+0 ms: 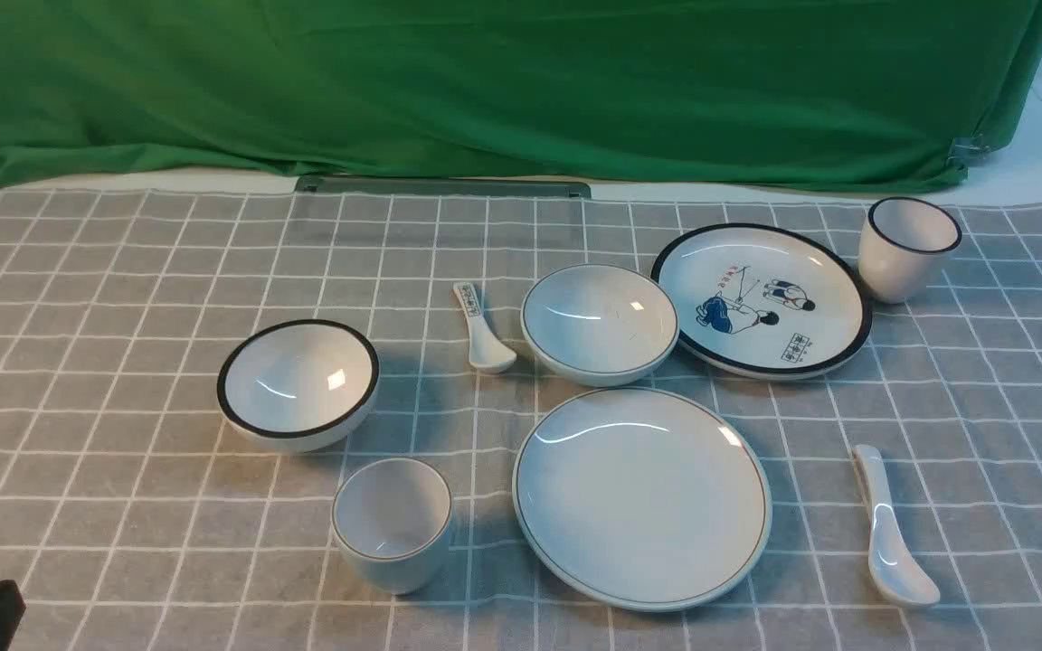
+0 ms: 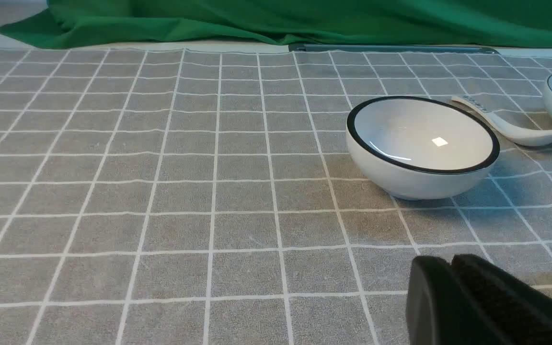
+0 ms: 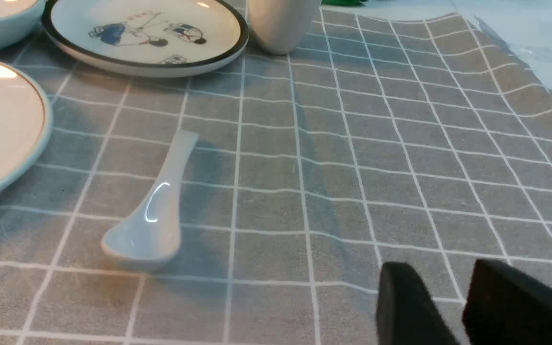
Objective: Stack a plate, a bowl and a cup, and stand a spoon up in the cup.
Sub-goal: Use the left arm to grab a blue rice bowl, then use the left arm to put the blue rice bowl into the blue large plate in the middle, then use the left arm to grab a blue teacup, then use the left arm to put the blue teacup into the blue rice bowl in the middle, then use the right arm to grab a blue soup spoon
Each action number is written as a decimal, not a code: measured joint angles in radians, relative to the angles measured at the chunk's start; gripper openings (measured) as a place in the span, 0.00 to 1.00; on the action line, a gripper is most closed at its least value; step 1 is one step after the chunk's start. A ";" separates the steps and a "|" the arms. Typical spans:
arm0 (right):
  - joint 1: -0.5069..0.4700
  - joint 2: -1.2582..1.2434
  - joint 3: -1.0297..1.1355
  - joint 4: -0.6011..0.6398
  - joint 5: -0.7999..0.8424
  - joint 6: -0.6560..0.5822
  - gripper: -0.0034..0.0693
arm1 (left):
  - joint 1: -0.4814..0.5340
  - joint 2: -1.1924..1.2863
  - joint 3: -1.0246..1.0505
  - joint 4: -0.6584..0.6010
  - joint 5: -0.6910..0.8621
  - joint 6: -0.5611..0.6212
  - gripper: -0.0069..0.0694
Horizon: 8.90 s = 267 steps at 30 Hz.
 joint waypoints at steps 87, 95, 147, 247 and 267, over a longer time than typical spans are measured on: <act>0.391 0.759 -0.677 0.269 0.596 0.085 0.08 | -0.435 2.348 -2.215 0.023 0.862 -0.269 0.66; 0.391 0.759 -0.677 0.269 0.592 0.058 0.08 | -0.435 2.394 -2.215 0.027 0.822 -0.315 0.67; 0.391 0.759 -0.678 0.269 0.559 0.043 0.08 | -0.563 2.027 -1.556 -0.114 0.570 -0.191 0.25; 0.391 0.761 -0.681 0.270 0.508 0.031 0.10 | -0.622 2.084 -1.843 0.014 0.831 -0.399 0.49; 0.100 1.475 -1.132 0.269 0.695 -0.042 0.22 | -0.622 1.568 -1.554 0.063 0.815 -0.305 0.10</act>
